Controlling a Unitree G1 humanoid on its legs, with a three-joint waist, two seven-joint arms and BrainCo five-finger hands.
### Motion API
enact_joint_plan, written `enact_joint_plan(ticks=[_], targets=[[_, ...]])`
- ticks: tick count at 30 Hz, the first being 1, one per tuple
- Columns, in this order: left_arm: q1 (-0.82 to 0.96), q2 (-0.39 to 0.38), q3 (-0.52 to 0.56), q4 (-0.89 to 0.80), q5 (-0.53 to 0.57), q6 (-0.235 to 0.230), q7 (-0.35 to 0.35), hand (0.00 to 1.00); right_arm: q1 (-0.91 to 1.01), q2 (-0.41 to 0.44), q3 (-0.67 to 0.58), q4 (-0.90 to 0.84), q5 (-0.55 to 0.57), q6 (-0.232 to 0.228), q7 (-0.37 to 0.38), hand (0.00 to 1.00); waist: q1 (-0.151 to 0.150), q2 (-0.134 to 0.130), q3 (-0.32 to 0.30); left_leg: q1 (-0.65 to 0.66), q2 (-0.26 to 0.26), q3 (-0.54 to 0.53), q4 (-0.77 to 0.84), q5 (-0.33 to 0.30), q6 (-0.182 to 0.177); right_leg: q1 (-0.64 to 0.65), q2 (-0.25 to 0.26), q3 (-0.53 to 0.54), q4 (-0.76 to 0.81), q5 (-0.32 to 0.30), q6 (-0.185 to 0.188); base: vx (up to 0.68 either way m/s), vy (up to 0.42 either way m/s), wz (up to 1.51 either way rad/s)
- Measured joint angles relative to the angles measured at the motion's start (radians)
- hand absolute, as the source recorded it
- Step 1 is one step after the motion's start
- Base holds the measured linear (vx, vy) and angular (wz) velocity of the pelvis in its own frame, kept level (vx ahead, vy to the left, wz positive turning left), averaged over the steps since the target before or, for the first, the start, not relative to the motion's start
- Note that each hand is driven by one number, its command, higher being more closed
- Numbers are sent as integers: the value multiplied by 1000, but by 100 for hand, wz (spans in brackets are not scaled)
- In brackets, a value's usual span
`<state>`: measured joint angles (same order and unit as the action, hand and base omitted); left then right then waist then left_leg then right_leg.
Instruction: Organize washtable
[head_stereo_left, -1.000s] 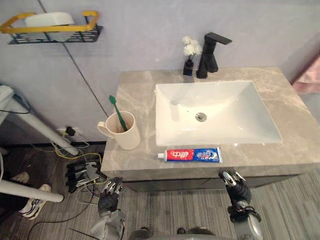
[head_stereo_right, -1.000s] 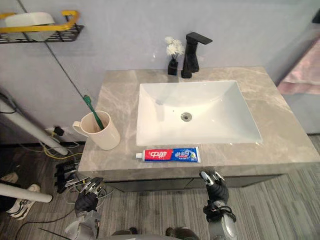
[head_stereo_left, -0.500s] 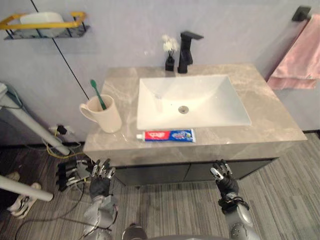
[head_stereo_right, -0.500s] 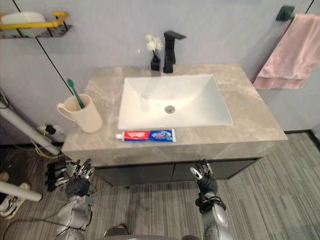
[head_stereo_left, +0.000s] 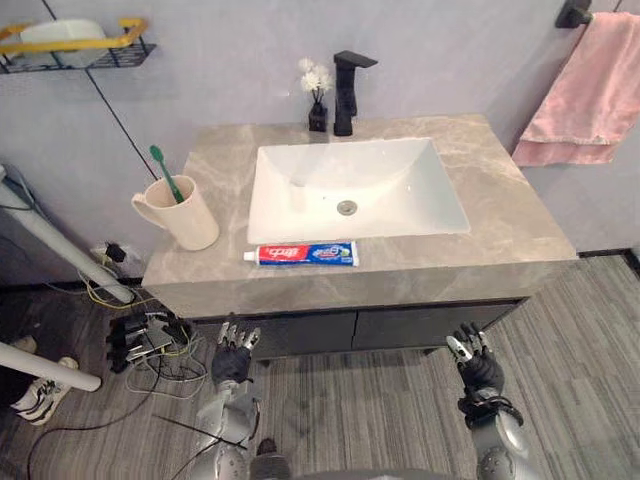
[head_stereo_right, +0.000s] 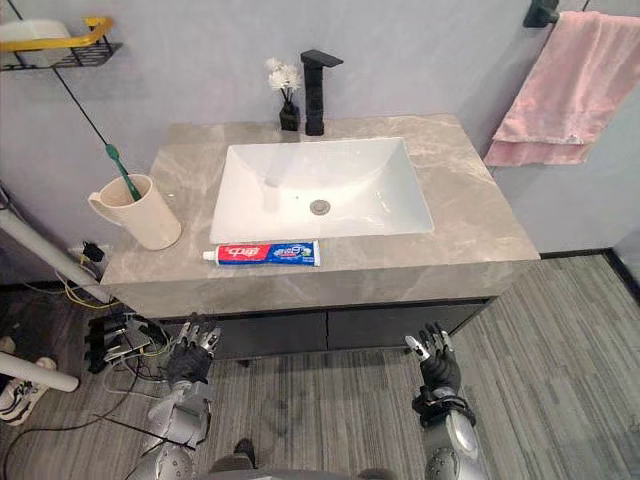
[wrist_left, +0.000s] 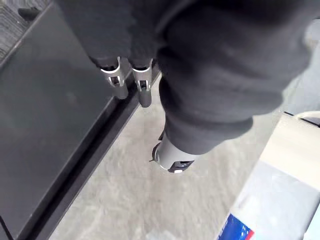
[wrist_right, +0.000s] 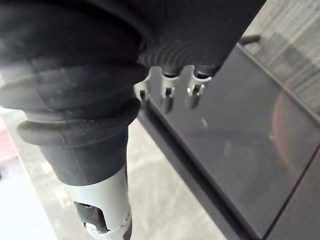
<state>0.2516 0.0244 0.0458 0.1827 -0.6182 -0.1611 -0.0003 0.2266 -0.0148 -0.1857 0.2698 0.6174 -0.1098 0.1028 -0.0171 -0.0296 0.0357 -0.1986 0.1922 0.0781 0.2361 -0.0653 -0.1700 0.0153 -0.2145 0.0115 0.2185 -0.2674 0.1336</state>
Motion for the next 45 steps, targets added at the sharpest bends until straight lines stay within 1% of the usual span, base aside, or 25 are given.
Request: enact_joint_plan(ticks=[5,10,16,17,18,19,20,21,22,23,24,25,26,27,28,29,30,31,32,33,34,36,40,42,45], targets=[[-11,9,3,0,0,0,1,0,-2,0,0,1,0,0,-1,0,2,13,-4,11,0,4,-54,39,3,-2,2,12,-21,31,19,-6,10,-1],[-10,-1,6,0,0,-1,1,0,-17,-5,16,31,0,0,-1,0,7,24,-8,59,1,48,-170,92,12,-26,5,49,-53,99,45,-50,37,-21],[-12,4,2,0,0,-1,-2,0,-30,-3,67,35,-8,3,2,0,17,5,-1,53,-11,69,-163,87,8,-39,-10,68,-84,114,37,-64,29,-16],[-15,4,-1,-1,1,0,-2,0,-35,-2,60,34,-13,3,1,0,17,-10,8,52,-33,62,-155,86,9,-39,-33,62,-78,94,48,-61,25,12],[-15,3,-8,0,1,2,-2,0,-35,1,57,34,-14,3,1,0,14,-20,17,44,-43,59,-135,77,23,-40,-44,54,-67,87,44,-70,73,26],[-15,2,-20,-3,1,3,-12,0,-35,4,31,34,-19,3,0,0,8,-23,27,8,-63,49,-37,34,54,-43,-66,46,-34,62,29,-52,94,34],[-15,0,-21,-3,2,5,-19,0,-34,-5,25,33,-21,3,-2,0,0,0,32,-11,-63,30,25,-19,40,-37,-59,49,20,44,-13,-33,105,27],[-17,-3,-23,-4,2,5,-19,0,-31,-2,30,33,-21,3,-3,0,-3,-1,35,-9,-62,24,32,-25,40,-42,-51,52,57,45,-42,37,44,18],[-24,1,-13,-4,3,4,-19,0,-21,-1,57,30,-21,3,-3,0,-6,11,42,-4,-38,2,28,-24,39,-74,-11,65,135,70,-80,45,8,12],[-30,4,-9,-4,3,4,-19,0,-16,2,75,28,-21,4,0,0,-5,16,47,-1,-23,-6,18,-19,40,-89,15,80,172,92,-89,16,-12,17],[-39,7,-6,-12,3,4,-19,0,-5,24,90,14,-21,6,3,0,-4,25,53,15,1,-19,-29,1,50,-136,63,94,238,93,-71,-9,-32,25],[-40,7,-5,-26,3,4,-19,0,3,46,93,3,-21,7,5,0,-7,19,51,30,17,-33,-71,10,56,-143,131,105,242,46,-30,26,-158,40],[-40,1,-6,-42,3,4,-20,0,19,59,104,-29,-21,6,7,0,-10,-1,45,49,23,-51,-116,13,61,-142,222,106,199,20,-23,68,-245,37],[-37,-4,-5,-48,3,3,-20,0,26,54,110,-59,-21,4,10,0,-6,-30,32,57,-6,-49,-125,18,50,-136,251,101,115,-5,-147,108,-240,30],[-41,-34,-4,-38,3,5,-19,0,19,42,106,-66,-19,-1,9,0,-9,-9,37,53,-6,-74,-93,26,37,-117,252,79,108,-6,-165,98,-104,15],[-37,-59,-17,-38,3,6,-21,0,16,32,92,-73,-17,-2,6,0,-9,14,44,40,-2,-77,-51,19,43,-100,254,72,89,-5,-166,89,-1,15],[-36,-76,-20,-38,3,6,-22,0,23,29,82,-82,-13,-1,5,0,-8,24,46,28,2,-77,-15,8,48,-88,254,67,81,-5,-165,124,17,31],[-37,-84,-35,-42,2,7,-23,0,52,23,76,-109,2,-1,2,0,-10,53,50,0,4,-63,74,-23,44,-58,253,45,72,-10,-165,226,0,44],[-35,-84,-30,-77,1,1,-22,0,78,15,85,-156,5,1,0,0,5,66,51,-83,21,-47,282,-53,30,-20,256,32,75,-29,-167,353,0,33],[-30,-84,-24,-78,1,0,-21,0,76,13,87,-209,5,1,0,0,30,68,48,-113,37,-30,335,-58,39,-13,260,32,76,-32,-161,318,5,9],[-28,-84,-18,-79,0,0,-21,0,80,16,90,-227,5,7,-18,0,38,68,45,-108,37,-16,326,-65,53,-11,258,32,77,-38,-150,252,24,10],[-17,-81,-8,-79,0,0,-21,0,104,21,74,-227,12,7,-28,0,28,34,43,-57,27,22,219,-77,72,-12,240,31,80,-49,-132,161,34,36],[-4,-67,-22,-60,0,1,-20,0,96,15,60,-197,10,-2,-39,0,23,12,31,0,-16,20,70,-51,61,-19,215,50,53,-50,-131,95,52,7],[-5,-54,-41,-46,0,1,-20,0,68,5,60,-156,8,-3,-36,0,9,18,26,19,-22,19,19,-38,48,-18,214,58,31,-41,-133,23,14,-10],[-3,-41,-53,-30,0,2,-20,0,29,6,60,-80,-4,-3,-34,0,3,21,21,65,-34,24,-70,-1,48,-24,217,96,18,-20,-128,-4,12,-26]])
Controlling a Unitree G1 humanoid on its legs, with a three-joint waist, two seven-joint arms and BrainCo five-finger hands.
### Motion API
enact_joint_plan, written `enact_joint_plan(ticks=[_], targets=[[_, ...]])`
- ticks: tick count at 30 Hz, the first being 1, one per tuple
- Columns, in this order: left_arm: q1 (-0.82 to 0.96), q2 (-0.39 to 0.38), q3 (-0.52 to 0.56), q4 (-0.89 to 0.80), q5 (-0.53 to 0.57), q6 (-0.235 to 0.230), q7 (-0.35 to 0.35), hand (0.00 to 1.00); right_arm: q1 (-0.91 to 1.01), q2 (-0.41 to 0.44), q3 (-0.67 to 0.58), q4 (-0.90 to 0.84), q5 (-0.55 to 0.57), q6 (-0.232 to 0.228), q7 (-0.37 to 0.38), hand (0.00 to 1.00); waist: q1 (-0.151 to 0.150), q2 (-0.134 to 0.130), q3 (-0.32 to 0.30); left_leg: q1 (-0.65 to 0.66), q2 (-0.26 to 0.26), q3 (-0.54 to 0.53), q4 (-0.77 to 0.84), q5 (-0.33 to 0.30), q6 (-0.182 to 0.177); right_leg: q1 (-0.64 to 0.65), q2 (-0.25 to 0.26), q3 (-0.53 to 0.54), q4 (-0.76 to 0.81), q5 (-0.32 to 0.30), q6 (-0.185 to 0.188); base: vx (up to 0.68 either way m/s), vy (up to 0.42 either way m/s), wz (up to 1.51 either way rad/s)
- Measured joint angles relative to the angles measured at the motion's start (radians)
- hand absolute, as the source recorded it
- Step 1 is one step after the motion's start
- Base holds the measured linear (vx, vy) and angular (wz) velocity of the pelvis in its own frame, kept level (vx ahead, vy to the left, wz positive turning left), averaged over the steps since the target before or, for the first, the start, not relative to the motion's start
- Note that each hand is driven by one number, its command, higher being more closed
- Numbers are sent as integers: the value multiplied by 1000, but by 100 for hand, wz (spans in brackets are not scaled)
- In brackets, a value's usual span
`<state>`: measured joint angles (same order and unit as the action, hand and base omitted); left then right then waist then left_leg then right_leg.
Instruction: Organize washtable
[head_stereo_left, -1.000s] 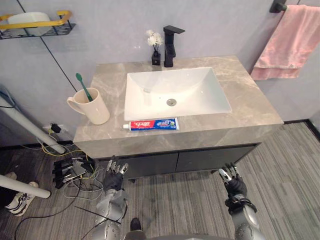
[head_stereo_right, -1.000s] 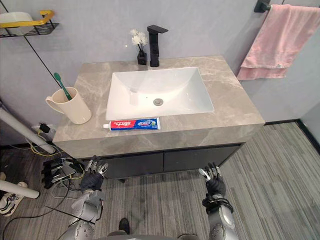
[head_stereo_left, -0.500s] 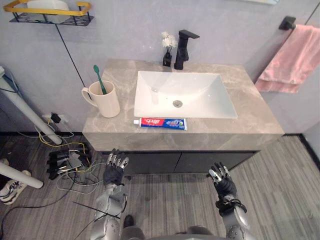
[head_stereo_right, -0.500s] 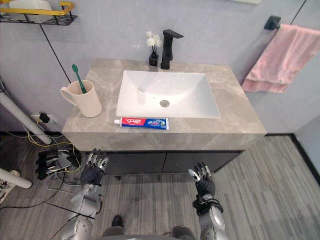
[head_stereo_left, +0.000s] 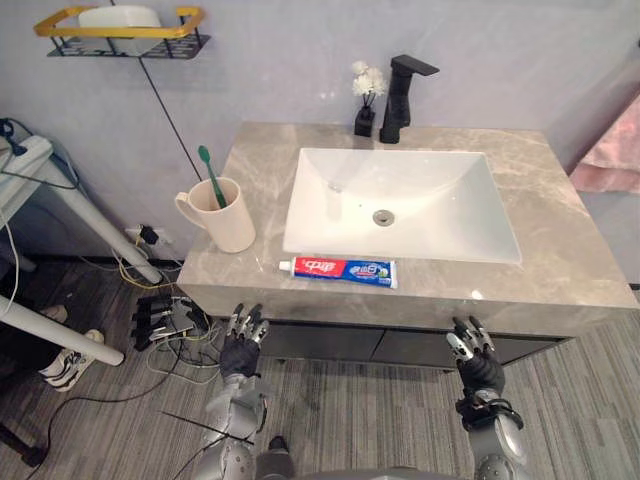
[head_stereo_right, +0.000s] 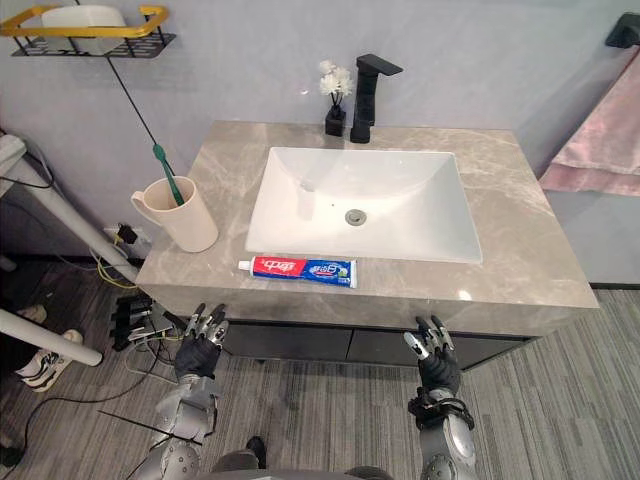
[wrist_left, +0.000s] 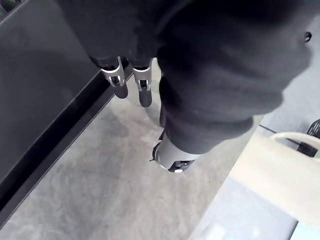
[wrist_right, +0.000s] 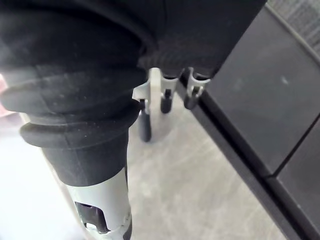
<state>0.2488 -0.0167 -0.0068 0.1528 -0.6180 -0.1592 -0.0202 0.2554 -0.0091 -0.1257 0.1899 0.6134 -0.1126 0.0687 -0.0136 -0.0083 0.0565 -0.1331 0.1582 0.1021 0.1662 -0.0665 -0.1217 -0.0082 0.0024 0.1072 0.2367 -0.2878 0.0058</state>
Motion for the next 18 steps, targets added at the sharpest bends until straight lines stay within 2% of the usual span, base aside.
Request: enact_joint_plan(ticks=[3,7,8,18], targets=[[6,8,4,6,0,-2,-1,0,-26,3,2,73,-19,4,0,0,3,10,-10,6,-5,20,-64,26,-1,-32,2,51,-33,34,21,-21,43,-36],[8,24,20,17,0,-2,0,0,-23,2,0,85,-42,5,0,0,-2,11,-11,7,-13,54,-83,35,12,-48,-4,98,-65,75,46,-16,75,-33],[-36,30,21,73,0,-3,0,0,-6,3,3,145,-134,8,-1,0,-29,-17,-41,36,-108,28,-260,145,71,-100,-75,169,-138,156,100,-10,12,-6],[-62,33,12,132,16,-1,0,0,32,4,-24,148,-107,14,1,0,-28,-15,-38,72,-114,14,-259,147,72,-57,-77,148,-153,156,99,-4,-5,3]])
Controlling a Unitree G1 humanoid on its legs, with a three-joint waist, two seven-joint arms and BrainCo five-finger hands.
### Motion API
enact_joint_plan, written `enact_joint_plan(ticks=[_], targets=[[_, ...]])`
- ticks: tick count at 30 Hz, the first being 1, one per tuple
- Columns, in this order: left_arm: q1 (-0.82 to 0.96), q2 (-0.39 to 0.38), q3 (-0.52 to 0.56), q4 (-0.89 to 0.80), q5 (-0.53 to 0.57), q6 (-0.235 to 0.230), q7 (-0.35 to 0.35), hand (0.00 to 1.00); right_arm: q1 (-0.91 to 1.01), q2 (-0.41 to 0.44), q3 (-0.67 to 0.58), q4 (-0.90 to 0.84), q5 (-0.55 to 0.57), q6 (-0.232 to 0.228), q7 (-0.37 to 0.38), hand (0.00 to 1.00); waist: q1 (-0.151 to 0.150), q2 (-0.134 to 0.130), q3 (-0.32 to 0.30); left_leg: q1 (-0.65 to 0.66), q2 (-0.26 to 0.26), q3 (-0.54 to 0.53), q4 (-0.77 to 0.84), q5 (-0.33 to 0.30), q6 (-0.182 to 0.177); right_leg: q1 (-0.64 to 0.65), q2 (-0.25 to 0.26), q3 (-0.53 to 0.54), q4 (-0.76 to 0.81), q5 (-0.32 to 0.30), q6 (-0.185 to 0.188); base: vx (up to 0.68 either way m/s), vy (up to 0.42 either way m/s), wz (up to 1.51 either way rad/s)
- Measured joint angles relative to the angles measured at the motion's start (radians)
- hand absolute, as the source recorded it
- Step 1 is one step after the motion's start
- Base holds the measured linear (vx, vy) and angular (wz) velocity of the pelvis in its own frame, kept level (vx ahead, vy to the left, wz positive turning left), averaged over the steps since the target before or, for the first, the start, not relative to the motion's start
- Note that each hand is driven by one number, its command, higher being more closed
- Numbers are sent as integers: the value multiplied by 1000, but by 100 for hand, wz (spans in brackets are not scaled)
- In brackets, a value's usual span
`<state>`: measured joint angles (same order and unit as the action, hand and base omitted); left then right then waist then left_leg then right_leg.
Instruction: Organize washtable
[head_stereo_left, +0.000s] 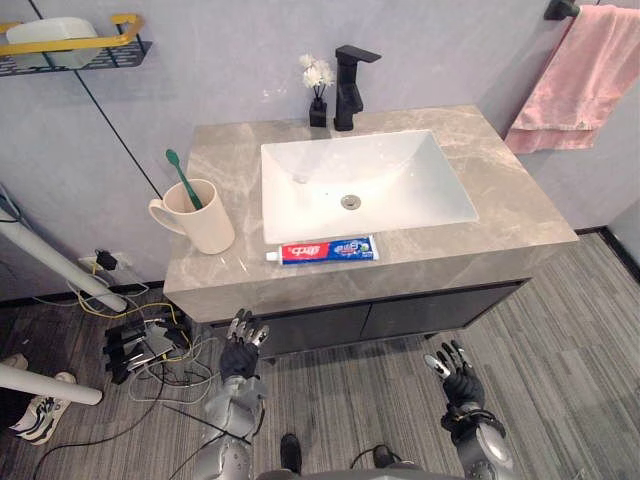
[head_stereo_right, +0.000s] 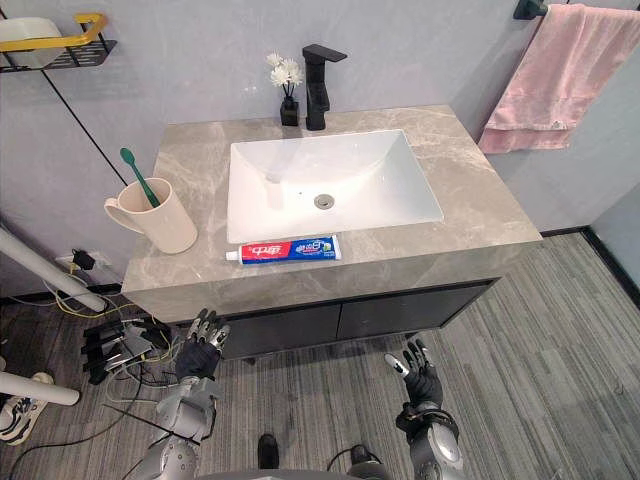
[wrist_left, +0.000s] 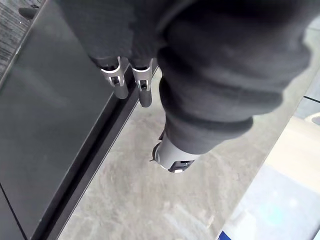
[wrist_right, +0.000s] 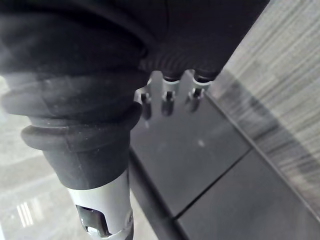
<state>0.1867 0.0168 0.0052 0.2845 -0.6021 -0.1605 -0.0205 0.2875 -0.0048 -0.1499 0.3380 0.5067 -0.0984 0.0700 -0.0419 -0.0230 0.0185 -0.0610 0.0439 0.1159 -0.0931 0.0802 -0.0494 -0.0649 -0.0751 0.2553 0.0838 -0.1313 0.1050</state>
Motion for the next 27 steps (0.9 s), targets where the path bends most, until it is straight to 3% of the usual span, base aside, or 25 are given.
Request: enact_joint_plan(ticks=[4,7,9,13,20,27], targets=[[-7,1,-6,-1,57,7,0,0,4,-2,-143,-8,36,13,-5,0,-1,15,9,16,7,3,0,-6,-9,9,3,-4,2,-1,-1,-23,-16,-1],[-1,1,-13,-5,108,26,-3,0,2,-20,-378,-53,43,14,-41,0,-6,32,10,32,7,19,0,-14,-17,14,5,1,7,-5,-10,-30,-18,-14],[15,1,-14,-12,121,32,-13,0,-9,-66,-513,-80,43,-4,-82,0,-13,35,13,43,9,24,0,-17,-21,14,5,-3,13,-8,-18,-5,-20,-15],[28,1,-18,-14,138,39,-41,0,-30,-137,-636,-93,57,-47,-138,0,-33,42,8,48,19,24,0,-17,-23,14,15,-7,16,-12,-25,20,-41,-6],[30,9,-54,-12,144,45,-45,0,-157,-227,-665,-175,69,-66,-181,0,-30,35,5,51,28,-8,0,-13,-17,36,19,-53,3,-11,-24,25,-36,10],[42,30,-122,1,144,56,-51,0,-349,-416,-504,-321,72,-94,-169,0,-15,25,4,51,26,-25,0,-13,-17,47,16,-68,1,-11,-24,7,-5,7]])
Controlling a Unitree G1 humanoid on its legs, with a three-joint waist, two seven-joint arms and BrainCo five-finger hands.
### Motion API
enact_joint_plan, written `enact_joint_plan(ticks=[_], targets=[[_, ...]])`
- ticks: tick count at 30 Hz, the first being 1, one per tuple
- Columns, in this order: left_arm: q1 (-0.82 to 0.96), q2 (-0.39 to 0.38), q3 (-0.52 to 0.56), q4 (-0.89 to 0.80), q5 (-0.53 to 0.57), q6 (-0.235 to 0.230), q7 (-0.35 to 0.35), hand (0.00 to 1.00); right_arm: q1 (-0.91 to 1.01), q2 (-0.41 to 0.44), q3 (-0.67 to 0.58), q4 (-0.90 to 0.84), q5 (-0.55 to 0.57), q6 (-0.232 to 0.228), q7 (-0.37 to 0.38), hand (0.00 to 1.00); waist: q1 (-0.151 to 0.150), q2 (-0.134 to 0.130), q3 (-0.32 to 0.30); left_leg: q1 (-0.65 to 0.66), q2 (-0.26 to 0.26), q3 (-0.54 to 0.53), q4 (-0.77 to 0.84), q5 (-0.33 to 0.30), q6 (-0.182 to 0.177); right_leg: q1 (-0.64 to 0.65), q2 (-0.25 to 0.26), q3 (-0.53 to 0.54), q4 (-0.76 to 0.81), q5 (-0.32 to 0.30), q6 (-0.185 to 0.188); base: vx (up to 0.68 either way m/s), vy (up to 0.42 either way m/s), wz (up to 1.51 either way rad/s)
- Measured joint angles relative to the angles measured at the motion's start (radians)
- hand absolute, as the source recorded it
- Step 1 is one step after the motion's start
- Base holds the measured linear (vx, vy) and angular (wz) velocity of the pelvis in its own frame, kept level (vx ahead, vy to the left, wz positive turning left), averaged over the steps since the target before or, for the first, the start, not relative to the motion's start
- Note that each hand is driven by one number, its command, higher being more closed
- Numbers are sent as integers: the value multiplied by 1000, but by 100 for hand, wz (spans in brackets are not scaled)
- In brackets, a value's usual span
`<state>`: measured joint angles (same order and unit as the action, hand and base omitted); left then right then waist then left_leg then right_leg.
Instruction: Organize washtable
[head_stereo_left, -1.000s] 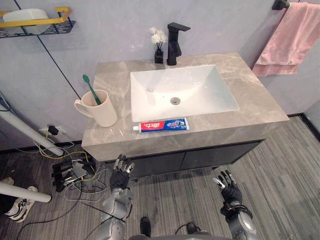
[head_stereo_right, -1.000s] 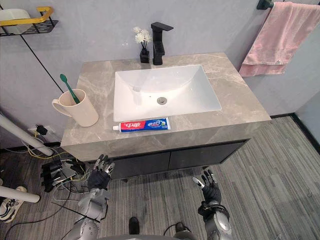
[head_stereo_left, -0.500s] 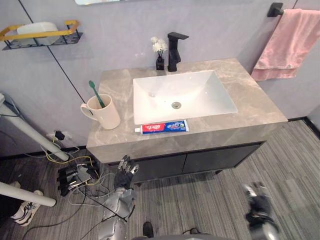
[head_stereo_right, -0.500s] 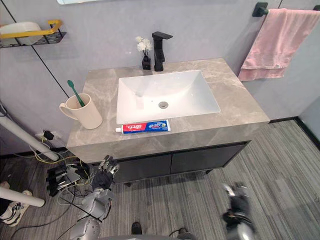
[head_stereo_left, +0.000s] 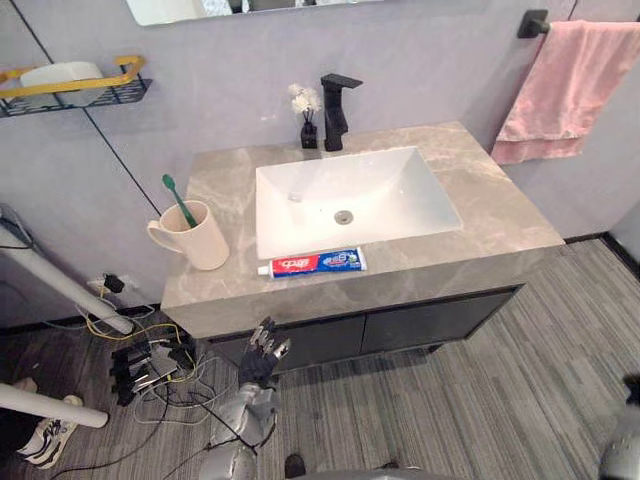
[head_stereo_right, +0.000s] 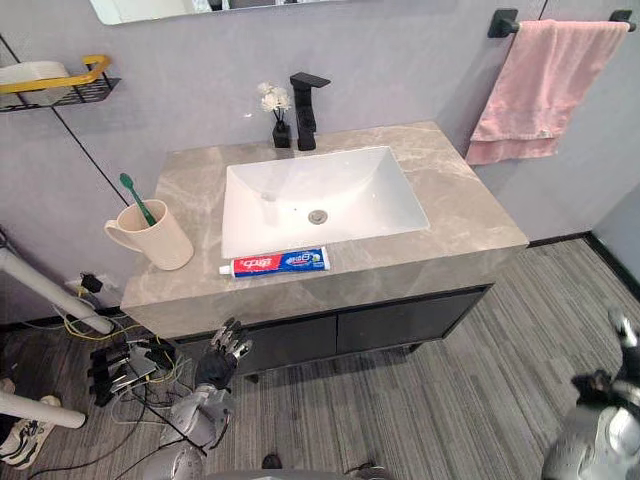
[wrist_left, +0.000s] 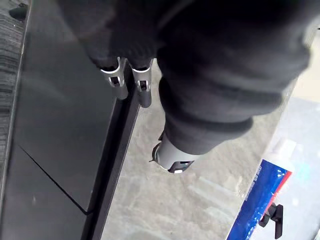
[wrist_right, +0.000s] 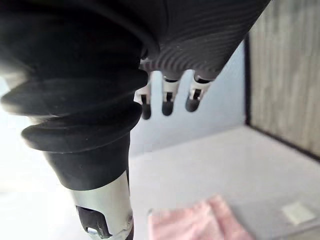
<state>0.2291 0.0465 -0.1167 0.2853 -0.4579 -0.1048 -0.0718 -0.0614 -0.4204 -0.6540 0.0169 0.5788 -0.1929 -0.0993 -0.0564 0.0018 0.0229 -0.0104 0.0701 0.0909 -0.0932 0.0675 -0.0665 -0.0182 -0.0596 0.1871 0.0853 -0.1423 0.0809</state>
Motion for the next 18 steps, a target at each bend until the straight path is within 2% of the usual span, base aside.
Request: enact_joint_plan(ticks=[5,8,14,18], targets=[[29,9,-32,-10,-2,12,-53,0,-79,-122,155,-5,-1,-16,48,0,9,-18,-8,0,-3,-13,0,1,0,10,-5,-15,-2,0,0,0,-1,7],[42,17,-32,-19,-3,12,-59,0,-106,-157,230,-5,-2,-12,85,0,13,-31,-9,1,-5,-18,0,1,0,14,-7,-24,-3,0,0,-7,0,7],[49,32,-31,-19,-6,12,-61,0,-124,-210,437,-1,-1,48,199,0,16,-35,-10,0,-15,-26,-1,6,7,17,-17,-32,-2,0,0,-17,9,5],[62,38,-43,-19,-8,12,-89,0,-141,-239,567,19,-1,86,273,0,19,-40,-10,-9,-16,-38,-3,13,8,16,-18,-44,-5,3,5,-19,-3,8]])
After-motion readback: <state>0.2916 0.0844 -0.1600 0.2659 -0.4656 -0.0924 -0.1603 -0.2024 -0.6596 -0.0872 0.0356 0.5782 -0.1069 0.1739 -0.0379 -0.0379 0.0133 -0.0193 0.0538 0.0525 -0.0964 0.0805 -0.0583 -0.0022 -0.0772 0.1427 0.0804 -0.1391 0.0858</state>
